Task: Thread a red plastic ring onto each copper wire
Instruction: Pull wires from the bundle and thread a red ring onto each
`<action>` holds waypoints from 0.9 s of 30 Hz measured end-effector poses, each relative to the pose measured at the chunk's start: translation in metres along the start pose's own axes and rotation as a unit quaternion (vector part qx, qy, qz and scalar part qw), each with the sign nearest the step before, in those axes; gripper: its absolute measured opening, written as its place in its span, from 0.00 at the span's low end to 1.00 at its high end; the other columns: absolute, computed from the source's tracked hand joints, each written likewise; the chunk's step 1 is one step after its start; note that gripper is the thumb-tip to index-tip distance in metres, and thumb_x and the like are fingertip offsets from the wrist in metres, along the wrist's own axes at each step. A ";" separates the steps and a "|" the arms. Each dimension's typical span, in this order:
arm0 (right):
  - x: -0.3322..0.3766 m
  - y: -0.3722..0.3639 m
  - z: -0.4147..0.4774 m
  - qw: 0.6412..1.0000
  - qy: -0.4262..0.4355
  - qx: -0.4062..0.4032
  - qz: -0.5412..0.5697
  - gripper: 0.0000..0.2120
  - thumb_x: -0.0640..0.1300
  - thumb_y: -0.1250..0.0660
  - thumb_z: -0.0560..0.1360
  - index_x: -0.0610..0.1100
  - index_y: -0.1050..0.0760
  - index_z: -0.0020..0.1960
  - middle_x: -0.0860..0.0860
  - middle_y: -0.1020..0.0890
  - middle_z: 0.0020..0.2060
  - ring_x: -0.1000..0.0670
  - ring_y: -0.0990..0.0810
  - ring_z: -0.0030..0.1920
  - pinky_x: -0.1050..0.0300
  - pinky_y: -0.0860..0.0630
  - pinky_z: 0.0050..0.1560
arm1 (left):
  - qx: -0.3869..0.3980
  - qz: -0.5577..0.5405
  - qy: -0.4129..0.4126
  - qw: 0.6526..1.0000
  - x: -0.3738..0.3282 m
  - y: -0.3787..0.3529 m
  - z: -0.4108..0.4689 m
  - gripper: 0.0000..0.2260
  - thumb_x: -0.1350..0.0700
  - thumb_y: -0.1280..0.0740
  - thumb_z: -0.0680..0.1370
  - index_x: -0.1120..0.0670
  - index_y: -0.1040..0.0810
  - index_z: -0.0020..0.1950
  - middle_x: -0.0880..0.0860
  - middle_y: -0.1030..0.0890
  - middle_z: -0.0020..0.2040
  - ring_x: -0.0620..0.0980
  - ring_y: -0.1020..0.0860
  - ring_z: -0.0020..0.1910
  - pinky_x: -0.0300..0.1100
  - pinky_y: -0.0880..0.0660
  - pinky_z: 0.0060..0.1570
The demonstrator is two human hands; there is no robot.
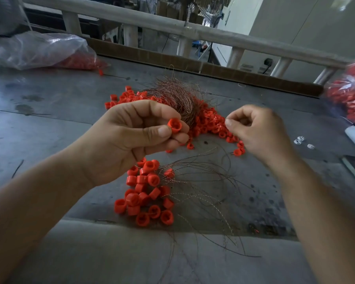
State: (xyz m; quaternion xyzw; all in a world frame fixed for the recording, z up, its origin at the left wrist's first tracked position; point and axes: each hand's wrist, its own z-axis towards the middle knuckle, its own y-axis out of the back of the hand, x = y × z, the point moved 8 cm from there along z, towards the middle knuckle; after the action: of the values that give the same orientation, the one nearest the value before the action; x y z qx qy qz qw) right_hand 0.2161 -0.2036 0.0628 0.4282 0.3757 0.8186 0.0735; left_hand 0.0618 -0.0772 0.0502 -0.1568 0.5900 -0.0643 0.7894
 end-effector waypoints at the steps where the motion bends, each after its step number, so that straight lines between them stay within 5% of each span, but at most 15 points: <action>1: -0.005 -0.005 0.002 1.000 -0.001 0.008 -0.026 0.04 0.40 0.32 0.72 0.47 0.22 0.39 0.58 0.23 0.30 0.58 0.25 0.32 0.62 0.28 0.37 | -0.001 -0.001 0.001 1.000 0.000 0.001 0.000 0.08 0.62 0.31 0.63 0.55 0.16 0.40 0.55 0.16 0.40 0.48 0.17 0.40 0.34 0.22 0.37; 7: -0.019 -0.018 0.010 0.989 0.016 0.009 -0.150 0.09 0.40 0.33 0.73 0.45 0.21 0.53 0.50 0.22 0.46 0.51 0.24 0.44 0.62 0.31 0.46 | -0.006 0.000 0.002 1.000 0.000 0.002 0.000 0.08 0.62 0.31 0.63 0.55 0.17 0.40 0.56 0.16 0.40 0.48 0.17 0.40 0.34 0.22 0.37; 10: -0.028 -0.023 0.012 0.981 0.004 0.031 -0.191 0.13 0.42 0.33 0.73 0.46 0.23 0.57 0.49 0.26 0.46 0.49 0.25 0.47 0.61 0.32 0.47 | -0.007 0.002 0.005 1.000 0.001 0.002 0.000 0.08 0.62 0.31 0.62 0.55 0.16 0.40 0.55 0.16 0.40 0.48 0.17 0.40 0.34 0.22 0.37; 18: -0.023 -0.032 0.011 0.986 0.016 0.040 -0.160 0.05 0.39 0.31 0.71 0.45 0.22 0.47 0.51 0.22 0.41 0.51 0.24 0.43 0.60 0.29 0.45 | -0.003 0.011 0.010 1.000 0.002 0.000 0.000 0.09 0.62 0.31 0.62 0.54 0.16 0.39 0.55 0.16 0.40 0.48 0.17 0.39 0.34 0.22 0.37; 21: -0.022 -0.017 0.014 0.984 0.014 -0.023 -0.175 0.10 0.39 0.33 0.72 0.44 0.23 0.54 0.49 0.25 0.50 0.47 0.25 0.53 0.59 0.32 0.50 | 0.005 0.006 0.009 1.000 0.001 0.000 0.000 0.08 0.62 0.31 0.63 0.54 0.16 0.40 0.55 0.16 0.40 0.48 0.17 0.40 0.34 0.22 0.37; 23: -0.032 -0.018 0.015 0.975 -0.021 0.013 -0.221 0.18 0.42 0.33 0.73 0.45 0.28 0.62 0.46 0.27 0.58 0.45 0.30 0.60 0.57 0.34 0.54 | 0.003 0.008 0.009 1.000 0.001 0.000 0.000 0.08 0.62 0.31 0.63 0.54 0.16 0.40 0.55 0.16 0.40 0.48 0.17 0.39 0.34 0.22 0.36; 27: -0.042 -0.024 0.010 0.974 -0.050 0.069 -0.211 0.17 0.41 0.31 0.72 0.46 0.25 0.60 0.46 0.25 0.56 0.46 0.26 0.57 0.56 0.30 0.56 | 0.002 0.015 0.008 1.000 0.002 -0.002 0.000 0.08 0.61 0.31 0.62 0.54 0.16 0.39 0.55 0.16 0.40 0.48 0.17 0.39 0.34 0.22 0.37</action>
State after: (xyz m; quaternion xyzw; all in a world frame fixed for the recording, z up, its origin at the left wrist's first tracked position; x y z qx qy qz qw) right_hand 0.2449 -0.1994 0.0225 0.3832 0.5094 0.7342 0.2337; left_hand 0.0625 -0.0792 0.0489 -0.1458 0.5985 -0.0543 0.7859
